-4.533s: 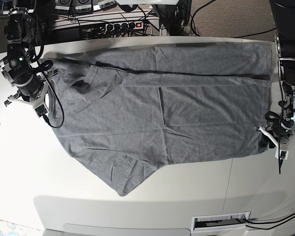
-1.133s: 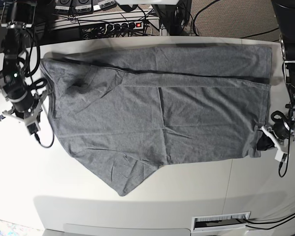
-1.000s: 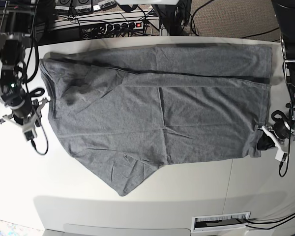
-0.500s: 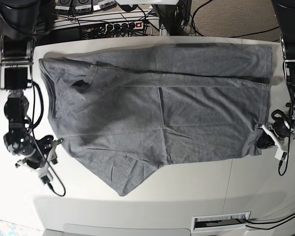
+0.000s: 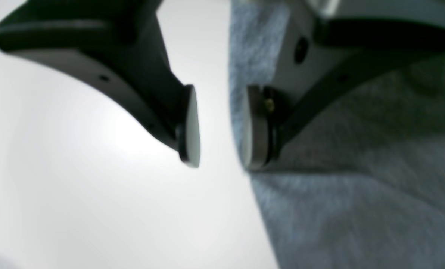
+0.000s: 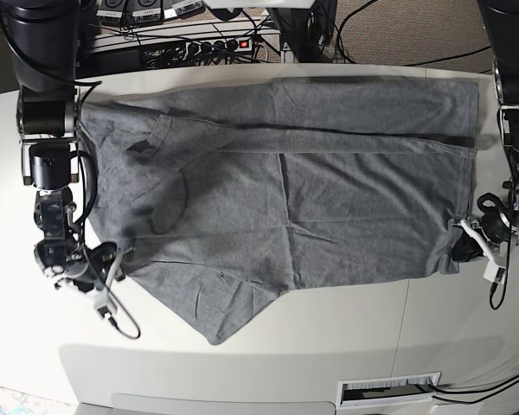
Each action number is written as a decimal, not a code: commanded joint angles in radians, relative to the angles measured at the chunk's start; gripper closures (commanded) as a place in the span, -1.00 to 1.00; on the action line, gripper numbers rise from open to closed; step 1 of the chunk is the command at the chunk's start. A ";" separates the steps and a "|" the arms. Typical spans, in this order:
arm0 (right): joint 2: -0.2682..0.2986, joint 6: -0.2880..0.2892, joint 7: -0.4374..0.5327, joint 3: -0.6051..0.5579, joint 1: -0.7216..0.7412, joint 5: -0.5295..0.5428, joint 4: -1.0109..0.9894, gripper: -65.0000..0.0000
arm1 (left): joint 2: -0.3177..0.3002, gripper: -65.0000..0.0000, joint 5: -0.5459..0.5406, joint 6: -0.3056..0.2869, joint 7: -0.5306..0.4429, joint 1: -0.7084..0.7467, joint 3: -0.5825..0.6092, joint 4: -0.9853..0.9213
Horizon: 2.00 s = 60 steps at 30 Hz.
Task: Fold the T-shirt properly
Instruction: 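Move the right gripper down along the shirt edge toward the sleeve, then lift the held edge with the left gripper and fold it over the shirt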
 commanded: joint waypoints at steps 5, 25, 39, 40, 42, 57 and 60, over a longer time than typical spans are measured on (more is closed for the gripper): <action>0.016 -0.002 0.057 0.007 0.040 0.000 -0.042 0.37 | -0.022 1.00 -0.017 -0.005 -0.026 -0.029 -0.003 0.014; 0.017 -0.002 0.072 0.007 -0.051 -0.048 -0.052 0.37 | -0.022 1.00 -0.017 -0.005 -0.027 -0.029 -0.003 0.014; 0.017 -0.005 0.005 0.009 -0.064 -0.074 0.082 1.00 | -0.023 1.00 -0.017 -0.005 -0.037 -0.030 -0.003 0.014; 0.017 -0.005 -0.026 0.009 -0.064 -0.074 0.107 1.00 | -0.025 1.00 -0.018 -0.005 -0.037 -0.030 -0.003 0.014; 0.018 -0.005 -0.087 0.009 -0.065 -0.074 0.153 1.00 | -0.033 1.00 -0.035 -0.005 -0.037 -0.030 -0.003 0.014; 0.124 -0.005 -0.314 0.009 -0.084 0.151 0.397 1.00 | -0.165 1.00 -0.638 -0.005 0.467 -0.030 -0.003 0.061; 0.143 -0.004 -0.391 0.008 -0.090 0.222 0.456 1.00 | -0.184 1.00 -0.758 -0.005 0.595 -0.030 -0.003 0.061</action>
